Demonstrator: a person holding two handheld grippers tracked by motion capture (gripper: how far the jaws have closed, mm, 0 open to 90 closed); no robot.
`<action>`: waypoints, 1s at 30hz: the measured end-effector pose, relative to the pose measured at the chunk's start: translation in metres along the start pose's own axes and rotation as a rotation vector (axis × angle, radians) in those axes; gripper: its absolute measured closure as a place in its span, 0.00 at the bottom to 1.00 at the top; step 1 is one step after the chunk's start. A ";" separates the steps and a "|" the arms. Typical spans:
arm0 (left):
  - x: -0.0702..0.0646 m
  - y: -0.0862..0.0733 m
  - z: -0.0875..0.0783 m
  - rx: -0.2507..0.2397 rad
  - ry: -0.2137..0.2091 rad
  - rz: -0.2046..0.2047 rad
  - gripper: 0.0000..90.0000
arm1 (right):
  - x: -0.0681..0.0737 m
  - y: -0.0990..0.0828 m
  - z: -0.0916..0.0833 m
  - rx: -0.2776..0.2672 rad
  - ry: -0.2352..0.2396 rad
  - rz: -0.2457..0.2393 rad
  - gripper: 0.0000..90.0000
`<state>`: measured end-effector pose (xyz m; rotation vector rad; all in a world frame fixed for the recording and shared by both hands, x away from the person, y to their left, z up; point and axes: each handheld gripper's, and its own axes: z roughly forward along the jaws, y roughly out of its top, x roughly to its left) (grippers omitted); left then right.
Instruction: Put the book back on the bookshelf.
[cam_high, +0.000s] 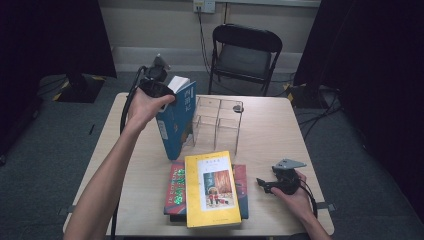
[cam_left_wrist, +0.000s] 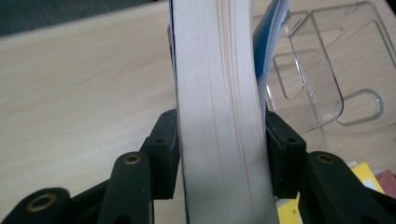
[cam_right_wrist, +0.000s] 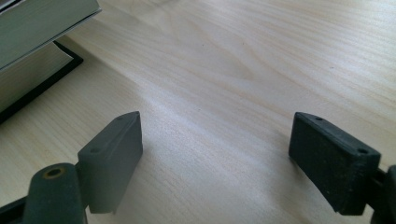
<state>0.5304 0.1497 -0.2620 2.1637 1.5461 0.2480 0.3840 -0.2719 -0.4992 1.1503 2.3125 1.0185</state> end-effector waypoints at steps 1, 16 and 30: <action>-0.001 0.004 0.002 0.031 0.002 -0.001 0.59 | 0.000 0.000 0.000 0.000 0.000 0.000 0.19; -0.003 0.013 0.029 0.190 0.027 0.028 0.60 | 0.000 0.000 0.000 0.000 0.002 0.002 0.19; -0.013 0.014 0.028 0.206 0.033 0.054 0.68 | 0.000 0.000 0.000 -0.001 0.003 0.000 0.20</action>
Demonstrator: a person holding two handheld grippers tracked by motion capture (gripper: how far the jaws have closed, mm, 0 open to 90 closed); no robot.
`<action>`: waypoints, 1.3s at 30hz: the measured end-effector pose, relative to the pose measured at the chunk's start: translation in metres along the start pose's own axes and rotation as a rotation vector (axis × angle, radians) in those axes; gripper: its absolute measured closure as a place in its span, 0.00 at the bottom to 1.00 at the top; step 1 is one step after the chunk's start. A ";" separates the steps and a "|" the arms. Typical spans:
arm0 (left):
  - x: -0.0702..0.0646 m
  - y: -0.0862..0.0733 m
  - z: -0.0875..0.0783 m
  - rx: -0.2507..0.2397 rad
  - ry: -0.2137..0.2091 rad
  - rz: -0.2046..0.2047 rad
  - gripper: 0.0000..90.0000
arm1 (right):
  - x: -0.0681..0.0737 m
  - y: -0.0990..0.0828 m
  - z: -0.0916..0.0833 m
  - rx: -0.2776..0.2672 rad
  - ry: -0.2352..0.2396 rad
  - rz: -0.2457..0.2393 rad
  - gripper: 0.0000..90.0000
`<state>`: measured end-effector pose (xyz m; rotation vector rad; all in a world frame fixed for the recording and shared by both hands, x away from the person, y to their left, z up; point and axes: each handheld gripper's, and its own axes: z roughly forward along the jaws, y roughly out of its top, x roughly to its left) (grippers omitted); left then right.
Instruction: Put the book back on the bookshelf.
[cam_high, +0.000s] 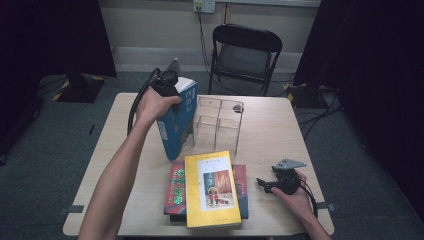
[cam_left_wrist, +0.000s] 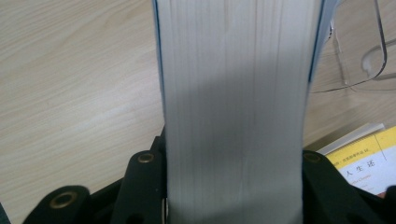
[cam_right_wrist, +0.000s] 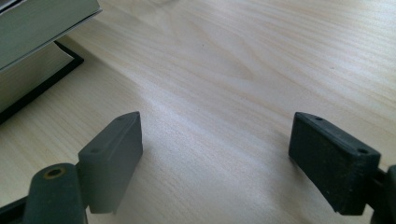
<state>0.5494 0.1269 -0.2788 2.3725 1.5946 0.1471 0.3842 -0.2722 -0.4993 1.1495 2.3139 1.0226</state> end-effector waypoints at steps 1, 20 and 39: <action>-0.001 0.000 0.000 -0.003 0.003 -0.003 0.68 | 0.000 0.000 0.000 0.000 0.000 0.000 0.20; 0.001 0.011 -0.005 -0.057 0.001 -0.083 0.69 | 0.000 0.000 0.000 0.000 0.000 0.000 0.20; 0.007 0.018 0.006 -0.107 0.005 -0.113 0.68 | 0.000 0.000 0.000 0.001 0.001 0.000 0.20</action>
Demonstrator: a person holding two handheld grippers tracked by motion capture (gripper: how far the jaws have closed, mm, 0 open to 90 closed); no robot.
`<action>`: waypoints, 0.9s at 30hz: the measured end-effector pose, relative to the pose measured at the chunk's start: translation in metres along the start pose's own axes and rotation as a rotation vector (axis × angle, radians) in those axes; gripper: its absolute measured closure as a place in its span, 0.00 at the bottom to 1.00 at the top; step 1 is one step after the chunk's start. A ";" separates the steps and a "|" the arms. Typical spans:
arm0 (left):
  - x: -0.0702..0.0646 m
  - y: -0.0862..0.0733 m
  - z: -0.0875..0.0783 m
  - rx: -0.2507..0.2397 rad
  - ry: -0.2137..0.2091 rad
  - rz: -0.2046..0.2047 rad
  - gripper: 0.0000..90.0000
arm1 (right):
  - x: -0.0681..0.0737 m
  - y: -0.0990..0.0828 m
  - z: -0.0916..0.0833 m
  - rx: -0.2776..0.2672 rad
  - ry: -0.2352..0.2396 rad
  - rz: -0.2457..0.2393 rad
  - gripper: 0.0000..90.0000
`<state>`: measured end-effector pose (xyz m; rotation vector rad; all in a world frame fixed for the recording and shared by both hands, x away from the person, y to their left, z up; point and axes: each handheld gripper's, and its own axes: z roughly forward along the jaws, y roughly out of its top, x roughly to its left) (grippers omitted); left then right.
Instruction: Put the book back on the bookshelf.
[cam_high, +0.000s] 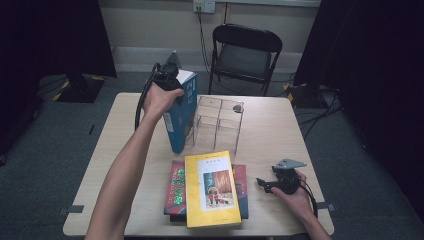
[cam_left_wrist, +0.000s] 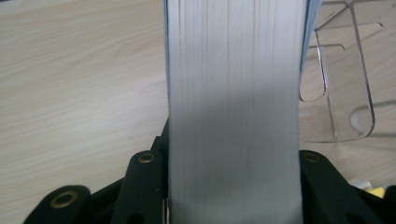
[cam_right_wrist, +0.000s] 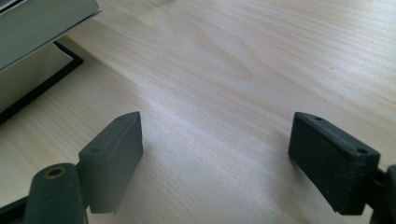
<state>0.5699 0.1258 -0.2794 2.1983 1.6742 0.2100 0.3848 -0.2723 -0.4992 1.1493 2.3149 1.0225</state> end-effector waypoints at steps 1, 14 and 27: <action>0.000 -0.001 0.001 -0.004 0.007 -0.010 0.68 | 0.000 0.000 0.000 0.000 0.000 0.000 0.20; 0.015 -0.006 -0.005 -0.064 -0.009 -0.050 0.65 | 0.000 0.000 0.000 0.000 0.003 -0.003 0.20; 0.015 -0.022 -0.008 -0.131 -0.016 -0.005 0.59 | 0.000 0.000 -0.001 0.001 0.003 -0.002 0.20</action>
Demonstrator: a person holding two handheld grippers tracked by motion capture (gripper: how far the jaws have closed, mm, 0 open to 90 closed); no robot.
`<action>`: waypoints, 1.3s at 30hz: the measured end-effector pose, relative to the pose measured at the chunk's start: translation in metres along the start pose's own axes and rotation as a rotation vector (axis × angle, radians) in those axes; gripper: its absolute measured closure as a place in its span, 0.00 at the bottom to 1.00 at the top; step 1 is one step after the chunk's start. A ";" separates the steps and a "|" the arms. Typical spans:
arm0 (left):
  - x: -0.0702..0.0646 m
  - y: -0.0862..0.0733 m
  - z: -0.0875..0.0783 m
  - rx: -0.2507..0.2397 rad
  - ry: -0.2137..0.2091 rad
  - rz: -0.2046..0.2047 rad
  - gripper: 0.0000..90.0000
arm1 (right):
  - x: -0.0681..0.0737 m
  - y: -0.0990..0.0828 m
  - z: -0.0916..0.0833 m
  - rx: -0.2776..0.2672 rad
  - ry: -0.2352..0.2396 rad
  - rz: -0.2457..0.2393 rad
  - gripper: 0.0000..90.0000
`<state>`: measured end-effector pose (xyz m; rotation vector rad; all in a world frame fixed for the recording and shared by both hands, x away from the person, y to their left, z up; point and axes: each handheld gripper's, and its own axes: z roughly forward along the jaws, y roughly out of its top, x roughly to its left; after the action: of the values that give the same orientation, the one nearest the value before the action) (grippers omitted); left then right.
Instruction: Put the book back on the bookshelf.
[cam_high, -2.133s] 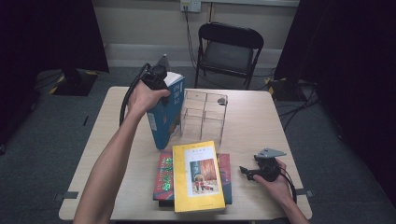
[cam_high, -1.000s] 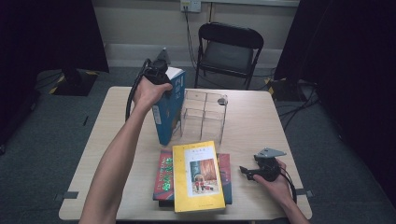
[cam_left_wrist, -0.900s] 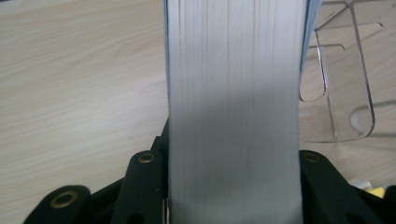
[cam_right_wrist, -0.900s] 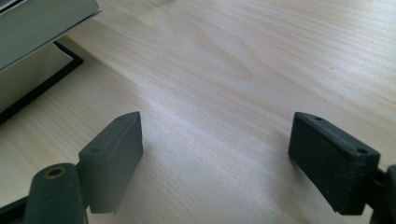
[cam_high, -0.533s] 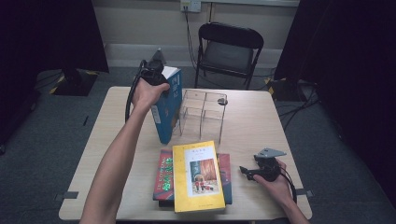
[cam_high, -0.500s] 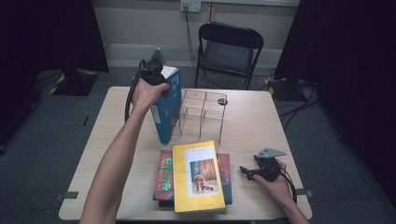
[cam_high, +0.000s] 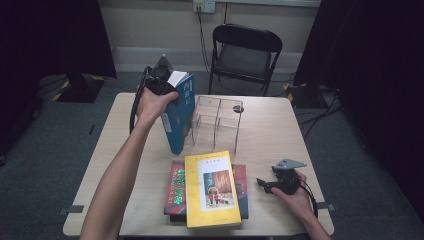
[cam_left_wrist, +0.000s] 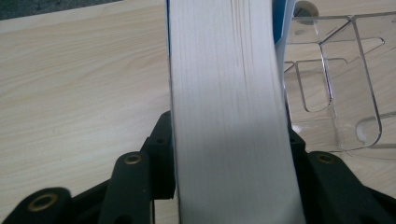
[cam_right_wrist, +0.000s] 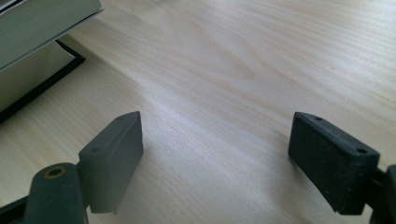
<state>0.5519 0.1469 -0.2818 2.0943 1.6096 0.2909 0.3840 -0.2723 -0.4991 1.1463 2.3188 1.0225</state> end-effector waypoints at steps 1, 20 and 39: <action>0.000 -0.001 -0.002 -0.009 0.000 0.007 0.59 | 0.000 0.000 0.000 0.000 0.000 0.000 0.20; 0.000 -0.054 -0.009 -0.275 -0.018 0.148 0.54 | 0.000 0.000 0.000 -0.001 -0.001 -0.002 0.20; 0.013 -0.109 0.013 -0.483 -0.130 0.165 0.54 | 0.000 0.000 0.001 -0.002 -0.002 -0.003 0.20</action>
<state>0.4691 0.1771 -0.3479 1.8263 1.1529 0.5294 0.3845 -0.2720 -0.4992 1.1420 2.3171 1.0221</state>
